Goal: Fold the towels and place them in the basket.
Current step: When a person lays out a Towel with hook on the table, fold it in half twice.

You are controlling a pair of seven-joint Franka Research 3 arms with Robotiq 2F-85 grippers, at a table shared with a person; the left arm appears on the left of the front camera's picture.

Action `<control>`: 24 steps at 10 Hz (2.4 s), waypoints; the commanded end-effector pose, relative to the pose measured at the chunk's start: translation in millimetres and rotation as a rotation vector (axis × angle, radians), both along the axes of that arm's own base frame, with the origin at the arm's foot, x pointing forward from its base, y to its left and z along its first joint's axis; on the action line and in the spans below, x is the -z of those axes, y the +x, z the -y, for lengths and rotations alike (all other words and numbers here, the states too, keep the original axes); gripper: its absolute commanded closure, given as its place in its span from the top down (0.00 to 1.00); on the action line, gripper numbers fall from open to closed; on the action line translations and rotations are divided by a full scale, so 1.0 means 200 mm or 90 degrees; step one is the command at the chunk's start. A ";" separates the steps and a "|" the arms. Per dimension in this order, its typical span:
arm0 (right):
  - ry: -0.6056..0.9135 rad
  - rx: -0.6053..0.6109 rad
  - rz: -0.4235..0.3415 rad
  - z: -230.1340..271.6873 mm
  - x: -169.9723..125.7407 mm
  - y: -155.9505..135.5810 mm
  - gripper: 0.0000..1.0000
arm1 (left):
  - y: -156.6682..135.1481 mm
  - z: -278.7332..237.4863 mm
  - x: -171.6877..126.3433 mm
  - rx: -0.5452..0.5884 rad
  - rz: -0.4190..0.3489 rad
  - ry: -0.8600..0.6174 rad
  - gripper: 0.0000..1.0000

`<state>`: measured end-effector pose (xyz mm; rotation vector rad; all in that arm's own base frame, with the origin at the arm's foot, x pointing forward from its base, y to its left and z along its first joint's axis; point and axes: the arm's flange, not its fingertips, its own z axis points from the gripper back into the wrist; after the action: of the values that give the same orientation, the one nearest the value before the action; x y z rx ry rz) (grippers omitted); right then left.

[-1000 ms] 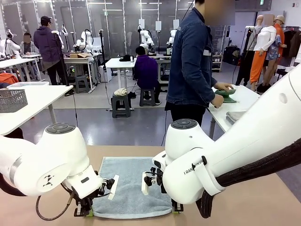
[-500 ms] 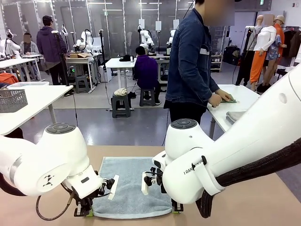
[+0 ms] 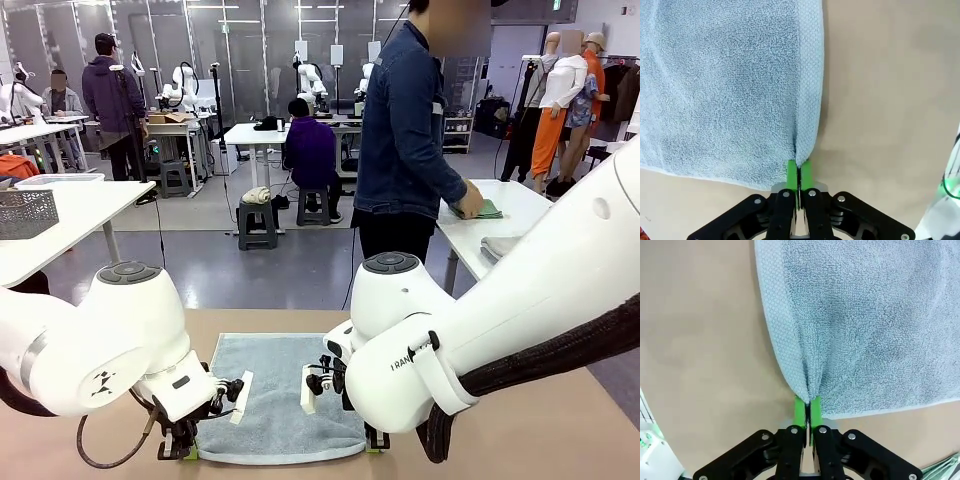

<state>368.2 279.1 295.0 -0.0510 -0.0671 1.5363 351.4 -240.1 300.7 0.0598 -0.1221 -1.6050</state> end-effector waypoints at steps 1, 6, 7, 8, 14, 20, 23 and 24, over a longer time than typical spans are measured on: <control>0.000 0.000 0.000 0.00 0.00 0.00 0.05 | 0.00 0.02 -0.03 0.006 0.010 0.014 0.03; -0.010 -0.036 0.040 -0.12 -0.34 0.05 0.05 | 0.09 0.15 -0.36 0.024 0.082 0.042 0.03; -0.017 -0.037 0.055 -0.13 -0.40 0.05 0.05 | 0.10 0.16 -0.41 0.022 0.099 0.044 0.03; -0.019 -0.037 0.066 -0.13 -0.45 0.04 0.05 | 0.10 0.16 -0.45 0.017 0.114 0.042 0.03; -0.012 -0.020 0.078 -0.07 -0.53 0.04 0.05 | 0.11 0.07 -0.59 -0.030 0.133 0.033 0.03; -0.003 -0.012 0.080 -0.05 -0.55 0.07 0.05 | 0.14 0.01 -0.58 -0.038 0.116 0.018 0.03; -0.003 -0.011 0.080 -0.05 -0.55 0.08 0.05 | 0.12 0.01 -0.57 -0.037 0.110 0.020 0.03; 0.002 -0.002 0.069 -0.04 -0.56 0.16 0.05 | 0.20 0.00 -0.58 -0.045 0.101 0.017 0.03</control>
<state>386.4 288.7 405.0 -0.1474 -0.1648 1.5442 379.5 -240.9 414.2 0.2215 -0.2271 -1.5359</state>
